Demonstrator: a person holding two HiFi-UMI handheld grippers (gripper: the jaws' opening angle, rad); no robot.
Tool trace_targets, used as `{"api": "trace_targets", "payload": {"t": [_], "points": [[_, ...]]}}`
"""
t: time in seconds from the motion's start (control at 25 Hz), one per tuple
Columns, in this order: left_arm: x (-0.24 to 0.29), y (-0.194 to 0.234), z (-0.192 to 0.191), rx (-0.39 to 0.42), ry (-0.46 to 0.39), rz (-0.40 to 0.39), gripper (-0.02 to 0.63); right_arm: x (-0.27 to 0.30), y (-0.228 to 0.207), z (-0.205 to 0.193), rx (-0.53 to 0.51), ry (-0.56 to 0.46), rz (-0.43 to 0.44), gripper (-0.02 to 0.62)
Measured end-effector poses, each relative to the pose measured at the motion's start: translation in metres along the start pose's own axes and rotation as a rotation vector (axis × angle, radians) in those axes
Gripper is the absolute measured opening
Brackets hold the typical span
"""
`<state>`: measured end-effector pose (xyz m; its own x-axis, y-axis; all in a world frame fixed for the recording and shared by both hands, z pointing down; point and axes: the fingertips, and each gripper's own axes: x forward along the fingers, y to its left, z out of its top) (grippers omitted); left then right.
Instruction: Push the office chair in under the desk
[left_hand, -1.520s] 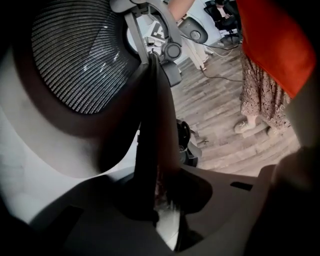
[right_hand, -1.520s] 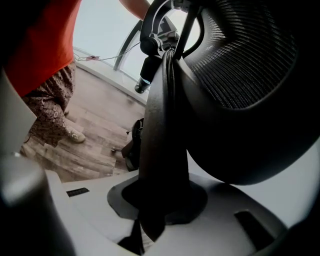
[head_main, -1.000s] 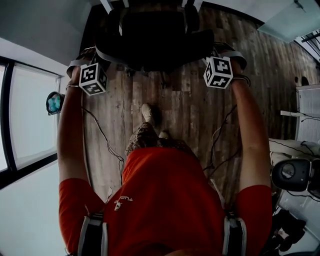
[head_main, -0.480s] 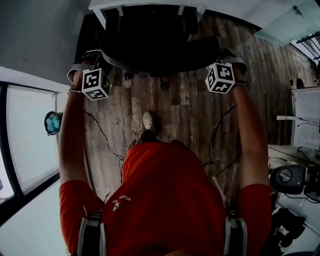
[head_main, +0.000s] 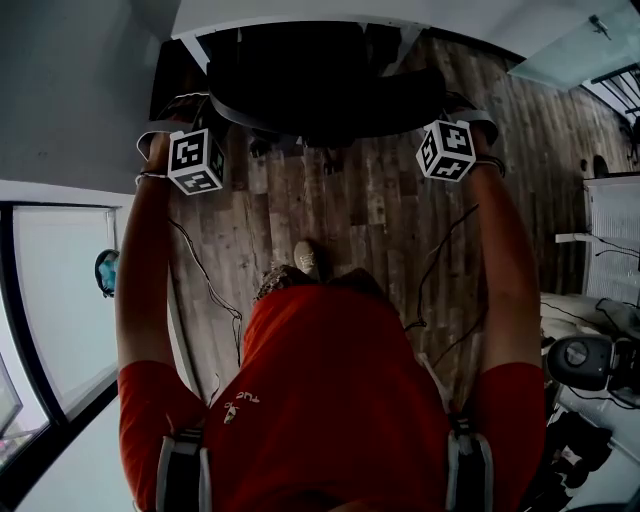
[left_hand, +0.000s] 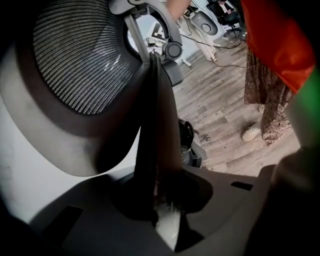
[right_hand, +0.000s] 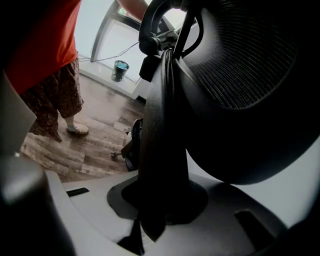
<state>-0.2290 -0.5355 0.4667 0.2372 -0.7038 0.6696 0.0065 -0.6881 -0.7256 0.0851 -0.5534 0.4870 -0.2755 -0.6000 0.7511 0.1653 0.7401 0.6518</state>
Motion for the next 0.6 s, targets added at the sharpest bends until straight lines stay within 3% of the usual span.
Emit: {"api": "trace_targets", "payload": {"t": [0.6], "points": [[0.074, 0.076, -0.042, -0.010, 0.034, -0.025, 0.084, 0.071, -0.084, -0.013, 0.005, -0.004, 0.002, 0.077]]}}
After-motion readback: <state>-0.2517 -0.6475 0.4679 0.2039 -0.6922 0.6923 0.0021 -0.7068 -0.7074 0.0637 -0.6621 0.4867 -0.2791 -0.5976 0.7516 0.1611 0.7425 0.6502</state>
